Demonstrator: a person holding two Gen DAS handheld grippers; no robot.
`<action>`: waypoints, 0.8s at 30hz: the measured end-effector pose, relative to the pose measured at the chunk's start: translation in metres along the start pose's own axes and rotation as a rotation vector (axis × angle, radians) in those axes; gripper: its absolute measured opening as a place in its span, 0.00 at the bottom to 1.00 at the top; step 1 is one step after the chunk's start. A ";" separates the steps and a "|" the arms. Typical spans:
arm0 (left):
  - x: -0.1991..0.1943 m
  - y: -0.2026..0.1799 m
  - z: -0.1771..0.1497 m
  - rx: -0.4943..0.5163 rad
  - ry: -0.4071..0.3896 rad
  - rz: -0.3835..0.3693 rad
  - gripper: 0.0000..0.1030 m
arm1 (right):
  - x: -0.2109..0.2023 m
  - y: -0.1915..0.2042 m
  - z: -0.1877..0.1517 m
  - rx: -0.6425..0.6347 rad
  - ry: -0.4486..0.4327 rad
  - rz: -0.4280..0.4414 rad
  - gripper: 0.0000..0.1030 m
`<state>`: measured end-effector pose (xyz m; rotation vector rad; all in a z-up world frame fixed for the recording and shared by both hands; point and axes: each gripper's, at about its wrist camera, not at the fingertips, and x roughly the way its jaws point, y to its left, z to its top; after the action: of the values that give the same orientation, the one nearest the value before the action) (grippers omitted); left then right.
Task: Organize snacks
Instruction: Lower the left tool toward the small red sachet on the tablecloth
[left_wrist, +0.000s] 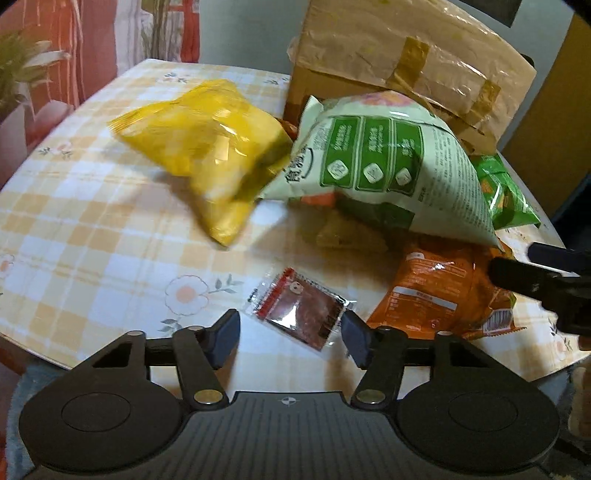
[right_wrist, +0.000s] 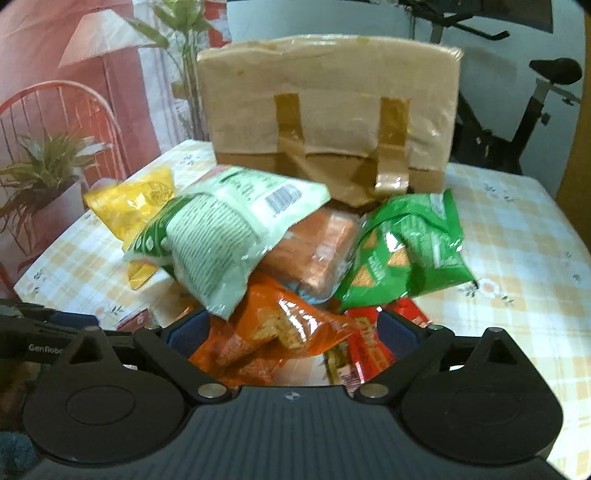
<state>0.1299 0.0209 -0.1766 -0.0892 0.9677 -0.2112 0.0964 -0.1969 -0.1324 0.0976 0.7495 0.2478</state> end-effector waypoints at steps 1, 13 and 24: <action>0.001 -0.001 0.000 0.003 0.002 -0.007 0.57 | 0.003 0.002 0.000 -0.010 0.010 0.012 0.96; 0.009 -0.003 0.005 0.029 -0.031 0.022 0.44 | 0.043 0.011 0.000 0.000 0.054 0.051 0.97; 0.020 -0.007 0.019 0.066 -0.048 0.066 0.45 | 0.032 -0.006 -0.013 0.092 0.029 0.069 0.91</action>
<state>0.1553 0.0095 -0.1812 -0.0014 0.9139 -0.1791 0.1108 -0.1942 -0.1640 0.2075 0.7876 0.2810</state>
